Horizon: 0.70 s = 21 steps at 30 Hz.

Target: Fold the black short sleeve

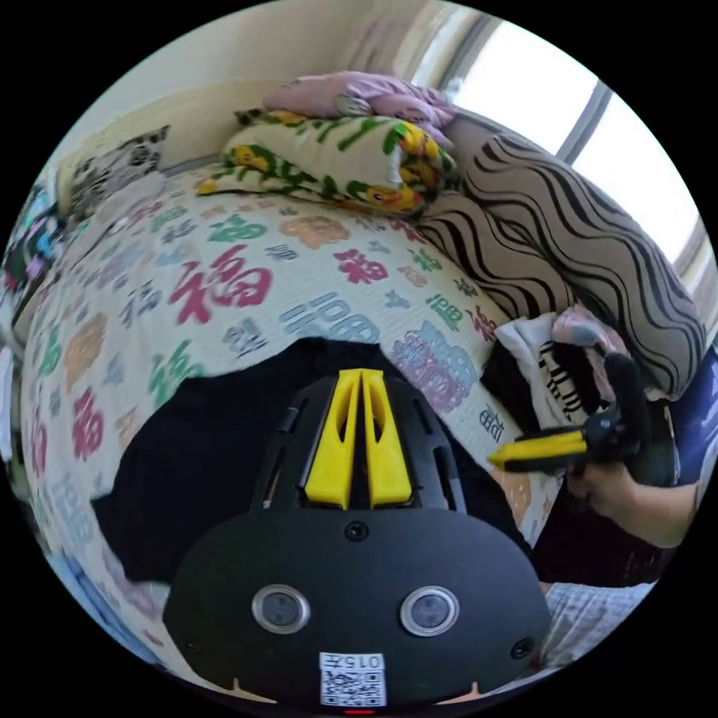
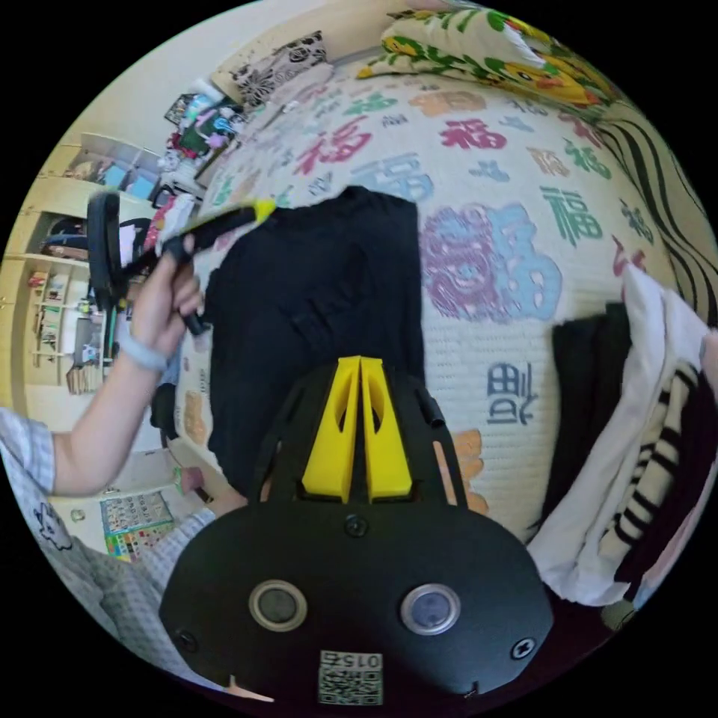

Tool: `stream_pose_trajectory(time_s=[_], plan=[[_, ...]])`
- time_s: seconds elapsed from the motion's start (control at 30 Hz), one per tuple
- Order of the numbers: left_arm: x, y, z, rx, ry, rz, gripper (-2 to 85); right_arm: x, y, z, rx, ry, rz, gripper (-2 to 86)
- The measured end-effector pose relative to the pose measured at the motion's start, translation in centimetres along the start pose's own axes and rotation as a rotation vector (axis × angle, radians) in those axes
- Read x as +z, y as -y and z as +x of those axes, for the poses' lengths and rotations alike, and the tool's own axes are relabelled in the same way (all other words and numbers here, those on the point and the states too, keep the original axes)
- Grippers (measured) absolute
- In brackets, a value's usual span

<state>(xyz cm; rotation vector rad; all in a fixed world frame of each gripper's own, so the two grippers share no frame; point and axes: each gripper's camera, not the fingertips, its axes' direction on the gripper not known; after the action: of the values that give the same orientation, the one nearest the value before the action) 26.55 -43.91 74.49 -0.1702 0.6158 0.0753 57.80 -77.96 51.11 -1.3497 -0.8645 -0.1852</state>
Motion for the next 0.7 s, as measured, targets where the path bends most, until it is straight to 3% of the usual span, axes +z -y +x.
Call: stream_pose_trajectory(time_s=[0.23,0.33,0.57,0.7], plan=[[-12.8,-18.3,-14.9,-0.648,0.166,-0.018,5.4,3.0,10.4,-13.7,-0.261,0.138,-0.029,5.5],[-15.4,-23.2,-19.1,-0.784,0.182,0.022,6.0,7.2,15.0,-21.0,-0.335,0.208,-0.114,6.8],[-15.9,-26.5,-24.0,-0.838,0.085,0.032,6.5,16.8,23.3,-37.7,-0.572,0.051,-0.275,7.6],[-16.1,-27.4,-25.2,-0.837,0.041,0.028,6.1,20.7,25.6,-42.8,-0.62,-0.077,-0.355,9.8]])
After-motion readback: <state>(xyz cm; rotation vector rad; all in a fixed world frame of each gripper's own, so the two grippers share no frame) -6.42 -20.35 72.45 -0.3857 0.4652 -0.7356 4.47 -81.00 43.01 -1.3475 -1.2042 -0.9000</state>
